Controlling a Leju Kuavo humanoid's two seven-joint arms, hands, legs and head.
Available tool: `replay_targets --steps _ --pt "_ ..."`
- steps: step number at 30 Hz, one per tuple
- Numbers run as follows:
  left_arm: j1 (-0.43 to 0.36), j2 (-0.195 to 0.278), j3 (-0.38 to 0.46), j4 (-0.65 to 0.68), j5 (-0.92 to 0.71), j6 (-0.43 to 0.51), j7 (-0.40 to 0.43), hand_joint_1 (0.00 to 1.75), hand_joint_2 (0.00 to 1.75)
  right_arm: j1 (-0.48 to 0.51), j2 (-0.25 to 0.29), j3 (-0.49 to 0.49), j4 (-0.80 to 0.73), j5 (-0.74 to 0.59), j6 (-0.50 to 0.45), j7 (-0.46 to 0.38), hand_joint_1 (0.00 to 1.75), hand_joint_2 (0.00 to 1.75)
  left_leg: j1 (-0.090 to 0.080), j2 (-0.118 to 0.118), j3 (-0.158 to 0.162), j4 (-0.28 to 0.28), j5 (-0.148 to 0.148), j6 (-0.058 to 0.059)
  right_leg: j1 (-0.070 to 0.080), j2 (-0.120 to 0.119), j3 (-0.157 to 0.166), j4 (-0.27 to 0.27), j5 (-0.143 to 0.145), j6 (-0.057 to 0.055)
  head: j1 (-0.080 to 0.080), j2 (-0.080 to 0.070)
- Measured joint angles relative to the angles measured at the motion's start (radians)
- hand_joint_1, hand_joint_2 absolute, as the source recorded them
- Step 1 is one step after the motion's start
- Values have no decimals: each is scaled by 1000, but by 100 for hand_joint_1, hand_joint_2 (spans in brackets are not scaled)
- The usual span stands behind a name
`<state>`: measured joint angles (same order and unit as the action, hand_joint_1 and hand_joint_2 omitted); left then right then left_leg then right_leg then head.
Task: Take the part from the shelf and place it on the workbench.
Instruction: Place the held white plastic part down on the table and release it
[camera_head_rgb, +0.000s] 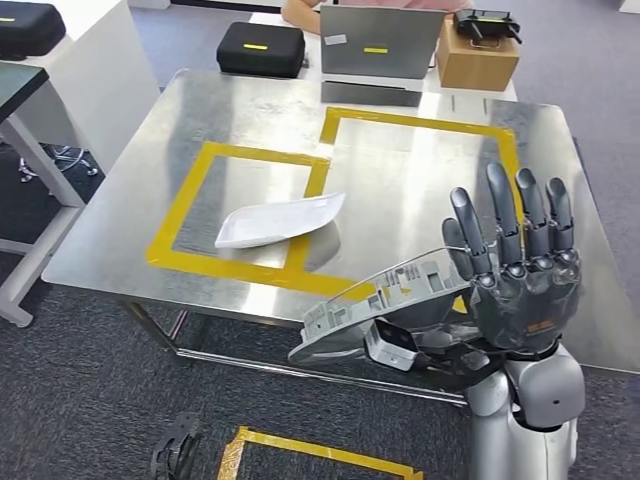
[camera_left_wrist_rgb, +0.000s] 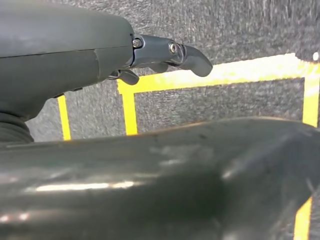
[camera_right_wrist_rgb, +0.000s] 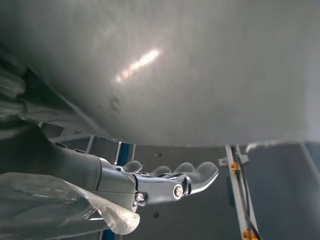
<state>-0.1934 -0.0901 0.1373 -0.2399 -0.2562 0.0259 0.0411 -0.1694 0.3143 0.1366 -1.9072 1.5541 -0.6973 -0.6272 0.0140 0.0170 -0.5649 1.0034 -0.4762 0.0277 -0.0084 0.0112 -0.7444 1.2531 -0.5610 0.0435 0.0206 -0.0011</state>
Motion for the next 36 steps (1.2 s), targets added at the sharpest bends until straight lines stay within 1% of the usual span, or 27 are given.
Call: replay_targets --steps 1,2,3,4,5,6,7,8,9,11,12,13,15,17,19,20,23,24,29,36 --pt "0 0 -2 0 -3 0 0 0 0 0 0 0 1 0 0 1 0 175 0 13 0 0 -1 0 -2 -4 -13 27 -1 3 0 0" --pt "-1 0 -4 0 -7 0 0 0 0 0 0 0 2 0 0 1 0 175 0 24 1 1 -3 -2 -4 -8 -6 15 17 5 0 0" --pt "-3 0 -5 0 -12 1 -1 0 0 0 0 0 3 0 0 2 0 175 1 31 2 1 -5 -5 -6 -13 20 -36 48 7 0 0" --pt "-6 -1 -7 0 -18 1 -2 0 0 0 0 0 4 0 0 3 0 175 2 37 3 3 -7 -9 -8 -21 55 -104 77 8 0 0" --pt "-9 -1 -9 0 -24 3 -3 0 0 -1 0 0 4 0 0 3 0 175 0 41 2 6 -11 -15 -8 -27 91 -169 96 8 1 0" --pt "-13 0 -11 0 -30 5 -3 0 0 -1 0 1 5 0 0 3 0 175 -2 44 1 8 -12 -21 -7 -31 116 -212 104 5 0 0" --pt "-16 0 -14 0 -35 7 -3 0 0 -1 0 1 7 0 0 2 0 175 -4 47 -1 11 -13 -26 -6 -33 127 -232 103 1 0 0" --pt "-18 0 -17 0 -41 10 -3 0 0 -1 0 1 9 0 0 0 0 175 -7 49 -3 12 -13 -27 -4 -32 132 -235 101 -4 -1 0" --pt "-19 1 -20 0 -46 13 -3 0 0 0 0 1 11 0 0 -2 0 175 -7 49 -2 12 -12 -24 -5 -31 130 -234 102 -7 -2 0" --pt "-21 3 -27 0 -56 15 -3 0 0 0 0 1 14 0 0 -7 0 175 -7 48 0 10 -10 -12 -5 -31 130 -235 102 -10 -3 0" --pt "-22 3 -29 0 -59 15 -3 0 0 -1 0 1 15 0 0 -9 0 175 -6 48 1 8 -9 -8 -5 -31 131 -235 101 -12 -3 0" --pt "-23 3 -32 0 -62 14 -2 0 0 -1 0 1 16 0 0 -10 0 175 -6 48 2 6 -8 -7 -4 -31 131 -235 100 -14 -3 0" --pt "-24 5 -35 0 -66 10 21 0 0 -2 0 1 18 0 0 -12 0 175 -5 48 3 1 -7 -7 -2 -31 131 -234 99 -19 -3 0" --pt "-25 8 -38 1 -69 4 59 0 0 -4 0 1 21 0 0 -12 0 175 -4 48 4 -2 -5 -10 0 -31 131 -234 99 -23 -3 0" --pt "-26 11 -38 1 -69 0 78 0 0 -6 0 1 23 0 0 -12 0 175 -3 48 4 -3 -2 -16 2 -32 131 -234 99 -26 -3 0" --pt "-26 12 -38 1 -70 -1 81 0 0 -6 0 1 24 0 0 -12 0 175 -3 48 4 -4 -1 -20 2 -33 131 -233 99 -27 -3 0" --pt "-26 13 -39 2 -70 -2 84 0 0 -6 0 1 26 0 0 -12 0 175 0 48 5 -4 0 -38 4 -34 131 -233 99 -29 -3 0" --pt "-26 14 -39 2 -70 -2 84 0 0 -7 0 1 27 0 0 -12 0 175 0 48 5 -4 0 -42 4 -34 130 -232 100 -29 -3 0" --pt "-26 14 -39 2 -70 -2 84 0 0 -7 0 1 28 0 0 -12 0 175 -1 48 4 -2 -1 -45 2 -34 131 -232 100 -29 -2 0" --pt "-26 15 -39 4 -70 -2 84 0 0 -8 0 1 30 0 0 -12 0 175 -5 48 4 -1 -2 -43 -2 -35 131 -233 101 -28 -2 0"
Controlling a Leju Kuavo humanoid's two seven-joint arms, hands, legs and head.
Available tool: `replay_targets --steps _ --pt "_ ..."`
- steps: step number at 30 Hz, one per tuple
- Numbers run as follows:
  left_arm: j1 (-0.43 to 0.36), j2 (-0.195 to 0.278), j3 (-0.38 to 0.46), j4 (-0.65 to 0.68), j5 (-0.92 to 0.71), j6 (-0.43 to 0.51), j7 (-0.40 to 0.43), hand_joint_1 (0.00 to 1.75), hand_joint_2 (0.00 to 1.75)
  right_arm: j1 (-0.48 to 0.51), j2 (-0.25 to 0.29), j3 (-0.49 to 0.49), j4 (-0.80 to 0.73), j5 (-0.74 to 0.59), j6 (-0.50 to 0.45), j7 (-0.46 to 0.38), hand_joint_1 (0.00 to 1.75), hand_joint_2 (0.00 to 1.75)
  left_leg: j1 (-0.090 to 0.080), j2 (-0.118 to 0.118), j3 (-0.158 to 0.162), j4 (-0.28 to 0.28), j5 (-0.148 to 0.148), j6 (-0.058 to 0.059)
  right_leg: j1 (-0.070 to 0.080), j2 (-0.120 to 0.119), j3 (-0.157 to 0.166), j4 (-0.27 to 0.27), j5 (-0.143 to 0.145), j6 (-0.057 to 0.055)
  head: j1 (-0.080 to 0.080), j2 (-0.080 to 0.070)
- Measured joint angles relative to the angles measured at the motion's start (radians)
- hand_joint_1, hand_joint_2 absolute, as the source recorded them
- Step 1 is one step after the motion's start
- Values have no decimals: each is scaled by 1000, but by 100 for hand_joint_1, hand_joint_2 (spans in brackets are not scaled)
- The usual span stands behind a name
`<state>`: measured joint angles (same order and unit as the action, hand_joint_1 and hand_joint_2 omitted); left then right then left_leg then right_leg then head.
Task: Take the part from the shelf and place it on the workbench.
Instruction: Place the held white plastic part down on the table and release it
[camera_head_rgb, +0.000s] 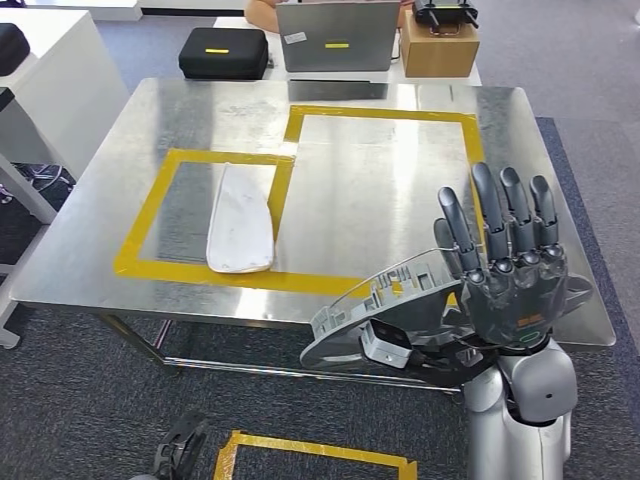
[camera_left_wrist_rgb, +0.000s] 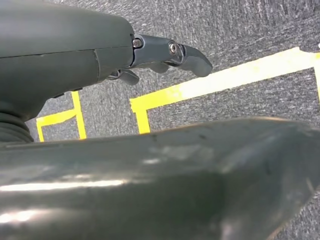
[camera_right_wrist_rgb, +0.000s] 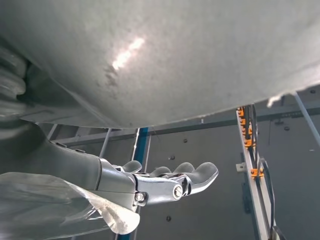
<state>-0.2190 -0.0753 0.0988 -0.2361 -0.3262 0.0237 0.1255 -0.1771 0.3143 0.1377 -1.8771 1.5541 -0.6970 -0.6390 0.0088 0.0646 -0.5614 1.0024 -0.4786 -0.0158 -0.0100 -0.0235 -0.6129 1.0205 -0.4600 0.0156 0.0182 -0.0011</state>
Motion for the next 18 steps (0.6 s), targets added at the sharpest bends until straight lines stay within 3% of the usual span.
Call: replay_targets --steps 6,10,13,16,18 --pt "0 7 0 0 -1 -4 14 0 0 -3 0 0 2 0 0 5 0 175 0 0 0 1 0 1 0 0 0 0 0 0 0 0" --pt "3 22 0 1 -14 2 42 0 0 -24 -2 2 19 0 0 53 0 175 0 0 0 1 0 1 0 0 0 0 0 0 0 0" --pt "7 35 0 3 -21 -2 43 0 0 -73 -29 2 58 0 0 156 0 175 0 0 0 1 0 1 0 0 -1 0 0 0 0 0" --pt "11 40 0 4 -29 -5 43 0 0 -153 -107 7 117 0 0 306 0 175 0 0 -1 1 0 0 0 0 0 0 1 2 0 0" --pt "14 42 0 4 -31 -5 43 0 0 -198 -154 15 146 0 0 356 0 175 -1 0 -1 2 0 0 0 0 0 0 2 2 0 0"
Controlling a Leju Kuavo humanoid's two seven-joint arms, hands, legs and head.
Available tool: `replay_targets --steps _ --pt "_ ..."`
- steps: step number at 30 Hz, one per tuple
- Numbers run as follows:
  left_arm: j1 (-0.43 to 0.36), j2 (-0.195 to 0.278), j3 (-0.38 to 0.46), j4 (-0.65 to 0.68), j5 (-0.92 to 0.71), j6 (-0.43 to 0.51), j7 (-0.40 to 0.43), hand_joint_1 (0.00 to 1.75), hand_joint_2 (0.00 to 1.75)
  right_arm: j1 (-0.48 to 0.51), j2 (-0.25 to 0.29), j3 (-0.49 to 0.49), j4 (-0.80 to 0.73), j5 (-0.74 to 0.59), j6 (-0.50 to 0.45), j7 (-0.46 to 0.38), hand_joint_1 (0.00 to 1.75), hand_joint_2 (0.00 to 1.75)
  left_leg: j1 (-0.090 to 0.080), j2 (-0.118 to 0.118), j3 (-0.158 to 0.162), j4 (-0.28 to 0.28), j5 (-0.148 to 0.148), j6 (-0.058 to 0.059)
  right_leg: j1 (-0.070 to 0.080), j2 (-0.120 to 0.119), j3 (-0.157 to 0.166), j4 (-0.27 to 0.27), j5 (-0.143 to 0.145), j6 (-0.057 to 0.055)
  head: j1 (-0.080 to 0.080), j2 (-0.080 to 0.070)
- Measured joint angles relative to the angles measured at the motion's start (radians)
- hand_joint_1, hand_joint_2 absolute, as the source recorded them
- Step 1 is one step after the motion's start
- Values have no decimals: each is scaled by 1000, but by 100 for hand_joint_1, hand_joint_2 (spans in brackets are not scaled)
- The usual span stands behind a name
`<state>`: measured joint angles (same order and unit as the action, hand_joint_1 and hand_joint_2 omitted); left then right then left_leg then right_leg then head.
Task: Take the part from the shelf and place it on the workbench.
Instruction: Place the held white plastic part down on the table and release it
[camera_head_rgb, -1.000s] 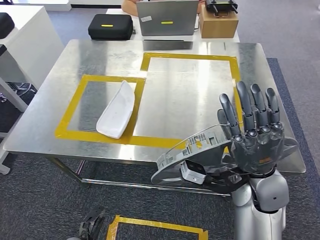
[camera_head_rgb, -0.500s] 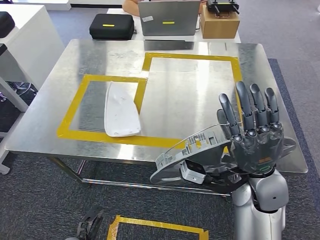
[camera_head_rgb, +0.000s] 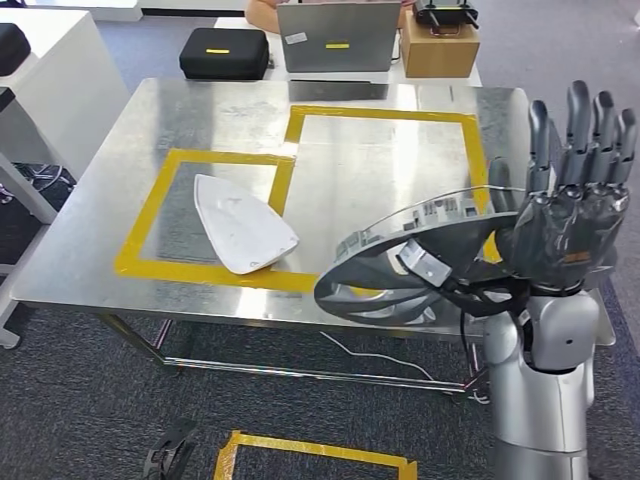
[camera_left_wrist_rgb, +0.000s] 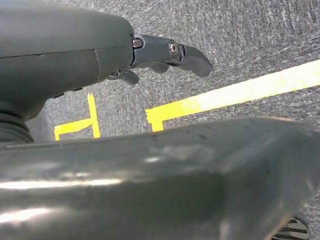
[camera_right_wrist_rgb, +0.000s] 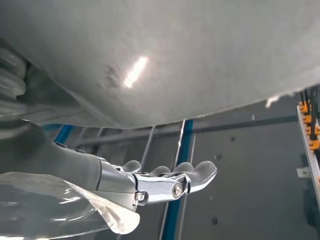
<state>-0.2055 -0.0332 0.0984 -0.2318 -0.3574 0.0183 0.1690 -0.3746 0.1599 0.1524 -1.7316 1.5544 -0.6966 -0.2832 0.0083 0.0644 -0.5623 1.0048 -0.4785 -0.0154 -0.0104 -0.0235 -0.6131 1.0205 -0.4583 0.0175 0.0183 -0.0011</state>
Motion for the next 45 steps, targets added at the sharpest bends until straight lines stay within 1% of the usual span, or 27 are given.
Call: replay_targets --steps 2,4,6,7,8,9,10,12,13,14,15,16,18,21,26,31,33,34,35,37,40,42,45 --pt "1 1 0 0 0 0 0 0 0 -24 -30 7 18 0 0 13 0 175 0 0 0 1 0 0 0 0 0 0 0 0 0 0" --pt "2 2 0 0 -1 -1 0 0 0 -43 -58 19 36 0 0 46 0 175 0 0 -1 1 0 0 0 0 0 0 0 0 0 0" --pt "2 2 0 0 -4 -4 0 0 0 -71 -97 39 53 0 5 112 0 175 0 0 -2 2 0 1 0 0 -1 0 0 0 0 0" --pt "2 2 0 0 -6 -5 0 0 0 -92 -119 53 62 0 15 157 0 175 0 0 -2 2 0 1 0 0 -1 0 0 0 0 0" --pt "2 2 0 1 -9 -7 0 0 0 -121 -146 74 69 0 35 221 0 175 -1 0 -4 2 0 1 -1 0 -2 0 1 1 0 0" --pt "3 2 0 1 -13 -9 0 0 0 -161 -177 105 76 0 65 313 0 175 -1 0 -6 2 0 1 -1 0 -3 0 2 2 0 0" --pt "2 2 0 1 -16 -11 0 0 0 -217 -210 154 83 0 102 441 0 175 -2 0 -9 2 1 2 -2 1 -5 1 3 2 0 0" --pt "2 2 0 1 -21 -14 0 0 0 -363 -276 306 97 1 167 756 0 175 -4 0 -13 2 3 3 -4 2 -12 2 5 3 0 0" --pt "2 2 0 1 -22 -15 0 0 0 -439 -307 400 104 1 187 883 0 175 -5 1 -14 2 4 4 -4 3 -15 2 6 3 0 0" --pt "2 2 0 1 -22 -15 0 0 0 -504 -336 496 110 1 198 961 0 175 -4 1 -13 2 5 4 -4 3 -15 1 7 3 0 0" --pt "2 1 0 1 -23 -15 0 0 0 -553 -361 583 115 1 203 994 0 175 -4 1 -13 3 5 4 -3 3 -15 1 7 2 0 0" --pt "2 1 0 1 -23 -15 0 0 0 -586 -381 656 119 1 208 993 0 175 -3 0 -12 3 5 4 -2 2 -14 1 7 2 -1 0" --pt "2 -1 0 1 -24 -15 0 0 0 -621 -407 753 127 1 212 985 0 175 -2 -2 -13 3 5 4 -1 -1 -14 1 6 2 -1 0" --pt "4 -2 0 1 -24 -15 0 0 0 -651 -432 822 137 0 212 983 0 175 -2 -4 -15 3 6 3 -1 -3 -14 1 6 2 -1 0" --pt "4 -2 0 1 -24 -15 0 0 0 -677 -456 869 148 0 213 982 0 175 -3 -3 -16 5 5 4 -1 -2 -14 1 7 2 -1 0" --pt "5 -2 0 1 -26 -15 -1 0 0 -688 -464 896 156 0 215 983 0 175 -3 -3 -16 6 5 4 -1 -2 -13 1 7 3 -1 0" --pt "5 -2 0 1 -32 -15 -4 0 0 -684 -465 903 162 0 212 970 0 175 -3 -3 -16 6 5 4 -1 -2 -13 1 7 3 -1 0" --pt "5 -3 0 1 -36 -15 -6 0 0 -678 -465 904 169 0 209 950 0 175 -3 -3 -16 6 5 4 -1 -2 -13 1 7 3 -1 0" --pt "6 -3 1 1 -40 -15 -8 0 0 -667 -463 901 178 0 206 914 0 175 -2 -3 -16 6 5 4 -1 -2 -13 1 7 3 -1 0" --pt "6 -3 1 1 -47 -15 -9 0 0 -623 -450 872 202 0 205 803 0 175 -2 -3 -16 6 5 4 -1 -2 -12 1 7 3 -1 0" --pt "9 -3 2 1 -56 -15 -10 0 0 -547 -408 778 256 -5 230 631 0 175 -2 -3 -16 6 5 4 -1 -3 -13 1 7 3 -1 0" --pt "9 -3 3 1 -60 -15 -11 0 0 -516 -379 710 301 -17 267 569 0 175 -2 -4 -17 6 5 4 -1 -3 -13 1 7 3 -1 0" --pt "13 -1 7 1 -62 -15 -12 0 0 -490 -350 614 371 -46 291 534 0 175 -2 -4 -17 7 5 4 -1 -4 -13 1 7 3 -1 0"
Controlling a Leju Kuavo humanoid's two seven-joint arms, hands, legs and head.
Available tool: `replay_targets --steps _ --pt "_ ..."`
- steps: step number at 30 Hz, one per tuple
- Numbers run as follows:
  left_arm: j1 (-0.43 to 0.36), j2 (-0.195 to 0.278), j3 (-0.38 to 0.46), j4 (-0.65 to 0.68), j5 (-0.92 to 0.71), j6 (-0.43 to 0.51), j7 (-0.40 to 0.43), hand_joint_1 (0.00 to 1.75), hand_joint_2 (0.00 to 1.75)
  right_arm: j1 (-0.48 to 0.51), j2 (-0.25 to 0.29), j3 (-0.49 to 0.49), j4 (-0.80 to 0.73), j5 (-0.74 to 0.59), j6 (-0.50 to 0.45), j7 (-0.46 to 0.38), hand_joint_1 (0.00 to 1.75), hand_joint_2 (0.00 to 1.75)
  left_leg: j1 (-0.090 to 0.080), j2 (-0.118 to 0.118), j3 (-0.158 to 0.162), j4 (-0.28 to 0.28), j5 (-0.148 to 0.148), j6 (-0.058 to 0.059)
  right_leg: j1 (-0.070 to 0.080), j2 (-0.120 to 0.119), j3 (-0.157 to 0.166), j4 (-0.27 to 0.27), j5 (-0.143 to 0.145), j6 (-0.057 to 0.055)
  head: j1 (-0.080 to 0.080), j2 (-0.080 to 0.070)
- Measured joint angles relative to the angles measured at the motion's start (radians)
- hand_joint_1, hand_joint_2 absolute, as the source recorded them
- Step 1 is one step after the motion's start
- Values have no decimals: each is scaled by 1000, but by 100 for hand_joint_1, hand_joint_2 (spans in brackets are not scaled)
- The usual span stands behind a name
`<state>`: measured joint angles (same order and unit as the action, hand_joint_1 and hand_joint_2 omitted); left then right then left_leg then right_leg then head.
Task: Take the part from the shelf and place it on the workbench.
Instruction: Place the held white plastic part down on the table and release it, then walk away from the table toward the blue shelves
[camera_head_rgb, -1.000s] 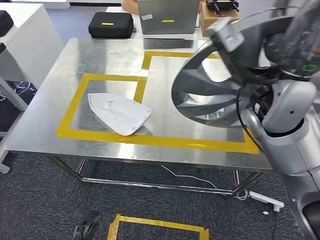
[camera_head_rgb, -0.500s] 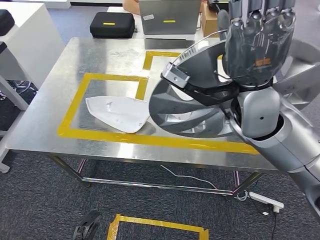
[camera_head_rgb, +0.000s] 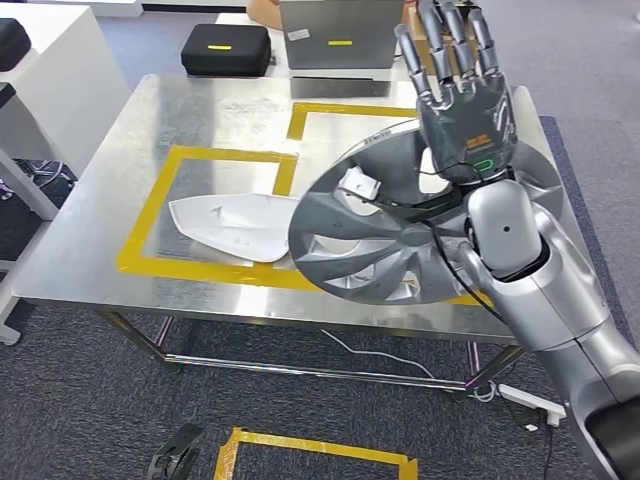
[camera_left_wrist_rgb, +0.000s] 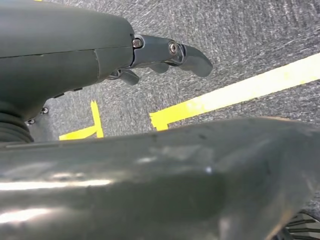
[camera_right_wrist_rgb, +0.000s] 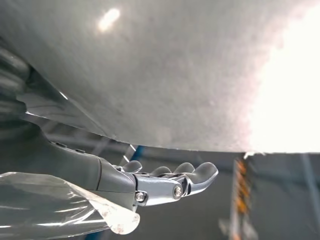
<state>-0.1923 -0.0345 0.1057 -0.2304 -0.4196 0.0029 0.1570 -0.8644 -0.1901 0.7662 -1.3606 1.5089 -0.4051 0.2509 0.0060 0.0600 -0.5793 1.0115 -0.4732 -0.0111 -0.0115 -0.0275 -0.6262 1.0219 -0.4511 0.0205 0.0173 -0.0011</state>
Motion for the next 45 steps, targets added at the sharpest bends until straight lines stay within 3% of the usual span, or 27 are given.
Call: replay_targets --steps 6,11,16,23,35,37,41,43,45 --pt "6 5 6 0 0 0 -3 0 0 13 26 -106 80 -49 39 -24 0 175 0 0 -1 1 -1 1 0 1 0 0 0 0 0 0" --pt "13 10 17 0 1 0 -11 0 0 2 37 -158 134 -123 140 -28 0 175 0 0 0 1 -1 1 0 0 0 0 0 0 0 0" --pt "21 14 28 0 3 0 -17 0 0 -17 38 -185 180 -160 168 -34 0 175 0 0 0 1 -1 1 0 1 0 0 0 0 0 0" --pt "29 18 40 0 3 0 -23 0 0 -93 45 -182 249 -331 366 -94 0 175 0 0 0 1 0 1 0 0 0 0 0 0 0 0" --pt "31 19 54 0 0 -1 -25 0 0 -138 49 -167 295 -362 390 -98 0 175 0 0 -1 1 -1 1 0 0 0 0 0 0 0 0" --pt "31 20 54 0 0 -2 -25 0 0 -150 50 -163 305 -398 448 -111 0 175 0 0 -1 1 -1 1 0 0 0 0 0 0 0 0" --pt "34 23 58 0 0 -5 -28 0 0 -227 66 -145 365 -536 652 -149 0 175 0 0 -1 1 0 1 0 1 0 0 1 1 0 0" --pt "38 26 65 0 0 -7 -33 0 0 -280 75 -125 400 -587 689 -155 0 175 0 0 -1 1 0 1 0 1 0 0 1 1 0 0" --pt "40 26 71 0 -3 -8 -36 0 0 -319 83 -104 417 -593 657 -148 0 175 0 0 -1 2 0 1 0 0 0 0 1 1 0 0"
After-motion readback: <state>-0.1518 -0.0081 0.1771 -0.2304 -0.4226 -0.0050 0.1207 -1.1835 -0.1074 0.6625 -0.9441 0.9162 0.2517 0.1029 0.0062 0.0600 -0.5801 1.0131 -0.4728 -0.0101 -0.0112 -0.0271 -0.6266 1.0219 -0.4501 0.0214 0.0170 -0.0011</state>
